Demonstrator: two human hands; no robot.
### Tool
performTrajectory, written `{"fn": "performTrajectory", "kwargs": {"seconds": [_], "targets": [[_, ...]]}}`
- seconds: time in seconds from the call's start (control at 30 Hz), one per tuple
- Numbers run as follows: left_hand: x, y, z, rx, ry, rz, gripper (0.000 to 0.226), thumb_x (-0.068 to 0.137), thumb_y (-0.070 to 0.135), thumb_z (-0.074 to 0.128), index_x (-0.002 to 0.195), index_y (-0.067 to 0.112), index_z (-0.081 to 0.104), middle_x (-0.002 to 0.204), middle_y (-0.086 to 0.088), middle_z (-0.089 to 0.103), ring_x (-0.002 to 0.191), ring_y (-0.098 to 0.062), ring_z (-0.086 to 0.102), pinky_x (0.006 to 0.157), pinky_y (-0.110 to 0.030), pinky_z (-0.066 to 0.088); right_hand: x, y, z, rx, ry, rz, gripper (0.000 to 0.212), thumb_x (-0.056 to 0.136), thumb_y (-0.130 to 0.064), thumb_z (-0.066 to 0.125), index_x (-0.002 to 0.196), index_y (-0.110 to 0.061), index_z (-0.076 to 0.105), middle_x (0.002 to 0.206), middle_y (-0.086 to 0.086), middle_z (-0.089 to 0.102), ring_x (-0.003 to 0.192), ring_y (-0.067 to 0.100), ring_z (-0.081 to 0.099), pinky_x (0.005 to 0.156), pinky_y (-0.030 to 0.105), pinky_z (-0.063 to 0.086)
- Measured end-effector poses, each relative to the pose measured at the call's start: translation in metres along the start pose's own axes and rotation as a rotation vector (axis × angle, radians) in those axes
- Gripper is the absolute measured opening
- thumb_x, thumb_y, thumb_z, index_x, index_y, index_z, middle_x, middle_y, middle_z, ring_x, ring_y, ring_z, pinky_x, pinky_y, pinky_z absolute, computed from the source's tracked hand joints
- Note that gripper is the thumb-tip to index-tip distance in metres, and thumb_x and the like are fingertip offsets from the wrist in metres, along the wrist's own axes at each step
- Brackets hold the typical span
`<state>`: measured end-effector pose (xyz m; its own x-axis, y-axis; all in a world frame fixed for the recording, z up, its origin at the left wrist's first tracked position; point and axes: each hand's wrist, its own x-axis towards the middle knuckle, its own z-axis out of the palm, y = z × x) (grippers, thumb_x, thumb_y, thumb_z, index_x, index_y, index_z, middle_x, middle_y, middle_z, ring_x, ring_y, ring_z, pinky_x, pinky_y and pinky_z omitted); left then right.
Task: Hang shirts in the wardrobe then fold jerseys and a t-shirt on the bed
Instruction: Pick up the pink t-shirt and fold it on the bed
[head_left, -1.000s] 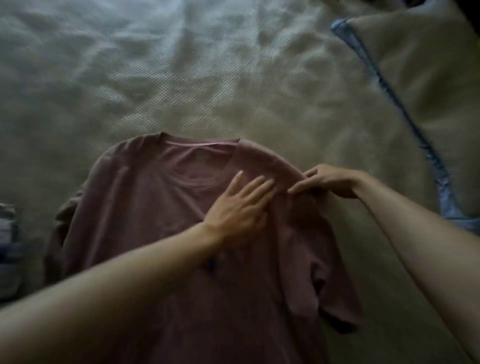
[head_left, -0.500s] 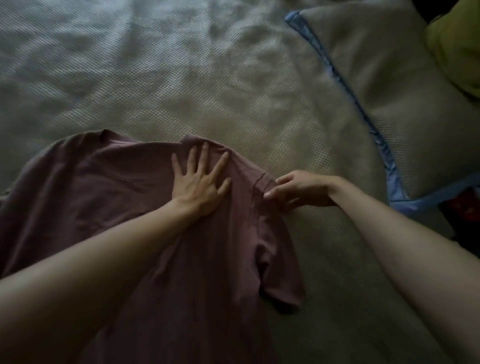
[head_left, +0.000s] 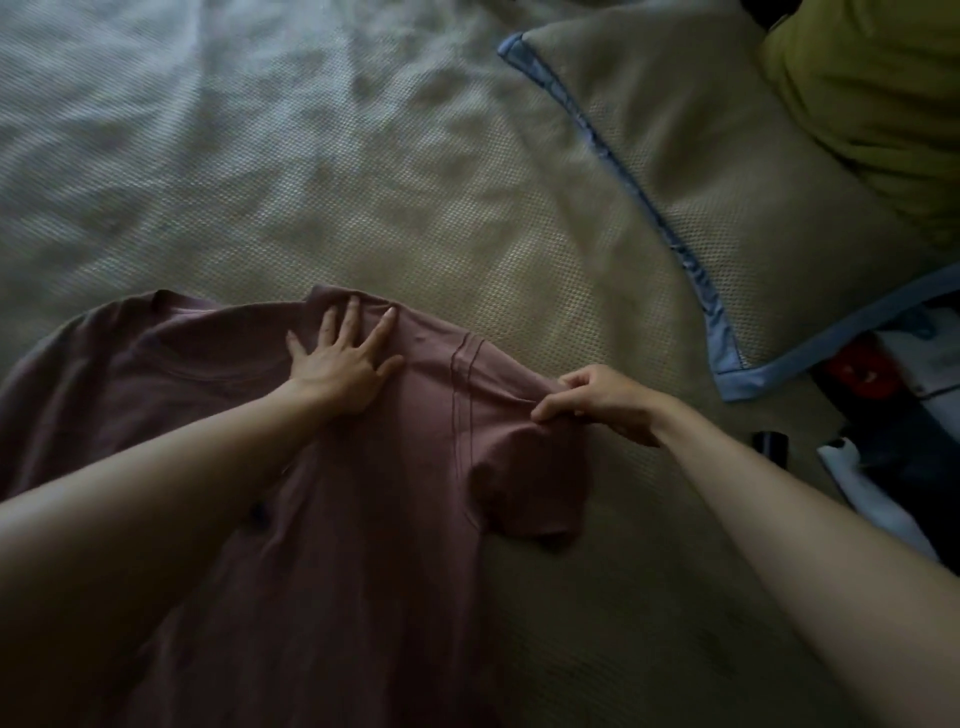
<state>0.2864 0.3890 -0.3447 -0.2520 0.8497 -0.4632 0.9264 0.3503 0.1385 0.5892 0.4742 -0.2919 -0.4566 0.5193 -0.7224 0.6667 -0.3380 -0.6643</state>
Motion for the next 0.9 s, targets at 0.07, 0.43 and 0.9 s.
{"fn": "performTrajectory", "kwargs": {"seconds": [0.07, 0.43, 0.9], "targets": [[0.000, 0.001, 0.002, 0.006, 0.015, 0.000, 0.067, 0.097, 0.069, 0.019, 0.154, 0.051, -0.011, 0.167, 0.000, -0.020, 0.155, -0.028, -0.012, 0.114, -0.074, 0.002, -0.002, 0.003, -0.007, 0.042, -0.003, -0.037, 0.038, 0.068, -0.017, 0.085, 0.057, -0.020, 0.049, 0.068, 0.003, 0.054, 0.074, 0.017, 0.052, 0.074, 0.026, 0.042], [-0.004, 0.006, 0.007, 0.061, 0.065, -0.020, 0.064, 0.100, 0.065, 0.016, 0.156, 0.046, -0.009, 0.168, -0.003, -0.017, 0.155, -0.030, -0.010, 0.114, -0.073, 0.001, -0.024, 0.043, -0.019, 0.149, 0.294, 0.082, 0.023, 0.082, -0.027, 0.080, 0.085, -0.016, 0.060, 0.073, 0.000, 0.061, 0.056, 0.009, 0.058, 0.047, 0.023, 0.050], [-0.075, 0.031, 0.039, 0.054, 0.319, 0.301, 0.066, 0.101, 0.048, 0.017, 0.160, 0.018, 0.016, 0.169, -0.009, 0.008, 0.156, -0.024, 0.011, 0.119, -0.066, -0.001, -0.047, 0.090, 0.065, 0.284, 0.678, 0.213, 0.037, 0.074, -0.038, 0.085, 0.082, -0.011, 0.062, 0.075, 0.011, 0.069, 0.056, 0.022, 0.064, 0.045, 0.028, 0.053]]}}
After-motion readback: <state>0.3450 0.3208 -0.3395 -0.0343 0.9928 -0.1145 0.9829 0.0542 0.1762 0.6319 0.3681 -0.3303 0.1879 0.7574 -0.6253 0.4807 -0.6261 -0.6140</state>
